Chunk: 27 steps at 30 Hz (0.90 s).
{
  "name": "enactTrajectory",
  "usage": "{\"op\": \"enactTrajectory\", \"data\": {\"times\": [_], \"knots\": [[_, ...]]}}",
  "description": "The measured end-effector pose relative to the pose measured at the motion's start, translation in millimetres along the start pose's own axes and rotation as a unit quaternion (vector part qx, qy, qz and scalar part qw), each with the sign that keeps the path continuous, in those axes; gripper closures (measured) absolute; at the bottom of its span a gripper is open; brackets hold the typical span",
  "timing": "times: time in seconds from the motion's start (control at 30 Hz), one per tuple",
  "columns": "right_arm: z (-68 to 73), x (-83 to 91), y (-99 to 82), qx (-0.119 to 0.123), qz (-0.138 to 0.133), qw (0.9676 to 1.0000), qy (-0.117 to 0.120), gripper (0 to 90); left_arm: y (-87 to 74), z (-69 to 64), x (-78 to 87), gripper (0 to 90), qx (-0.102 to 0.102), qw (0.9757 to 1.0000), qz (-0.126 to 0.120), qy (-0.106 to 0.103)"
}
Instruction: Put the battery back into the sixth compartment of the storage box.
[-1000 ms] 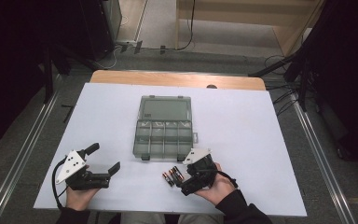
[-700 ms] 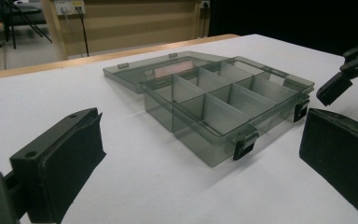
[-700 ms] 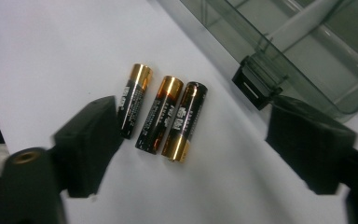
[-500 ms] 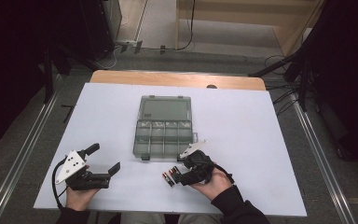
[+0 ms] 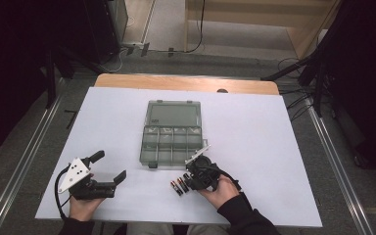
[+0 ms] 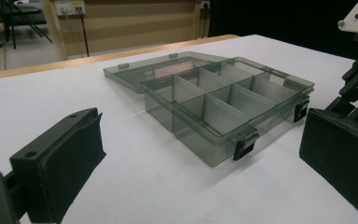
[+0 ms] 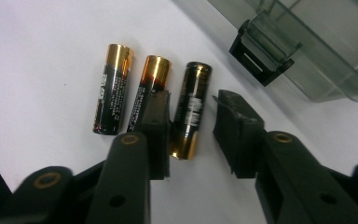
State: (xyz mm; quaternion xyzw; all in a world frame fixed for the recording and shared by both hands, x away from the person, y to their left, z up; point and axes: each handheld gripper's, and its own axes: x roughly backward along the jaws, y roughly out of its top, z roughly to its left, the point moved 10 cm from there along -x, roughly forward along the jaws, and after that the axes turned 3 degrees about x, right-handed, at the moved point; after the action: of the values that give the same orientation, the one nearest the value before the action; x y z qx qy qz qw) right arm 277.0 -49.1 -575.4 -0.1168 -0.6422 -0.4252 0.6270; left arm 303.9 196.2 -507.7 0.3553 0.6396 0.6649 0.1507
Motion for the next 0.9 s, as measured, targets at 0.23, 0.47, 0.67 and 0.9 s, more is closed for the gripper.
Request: {"op": "enactTrajectory", "data": {"times": [0.23,0.47,0.67,0.9], "knots": [[-2.5,1.5,-0.1,-0.017,0.006,0.9998,0.000,77.4,-0.4,-0.4,-0.4,0.0,-0.002,1.0000,0.001,0.000],[-2.4,2.3,-1.4,-0.019,0.012,0.9997,0.007,77.9,-0.5,-0.3,-0.3,0.0,-0.002,1.0000,0.002,0.000],[-2.6,5.1,-0.3,-0.025,0.005,0.9996,0.014,78.0,-0.4,-0.2,-0.2,0.0,-0.001,1.0000,0.001,0.000],[-0.9,12.9,7.2,-0.022,-0.011,0.9995,0.019,78.0,-0.5,-0.3,-0.4,0.0,-0.001,1.0000,0.002,0.000]]}}
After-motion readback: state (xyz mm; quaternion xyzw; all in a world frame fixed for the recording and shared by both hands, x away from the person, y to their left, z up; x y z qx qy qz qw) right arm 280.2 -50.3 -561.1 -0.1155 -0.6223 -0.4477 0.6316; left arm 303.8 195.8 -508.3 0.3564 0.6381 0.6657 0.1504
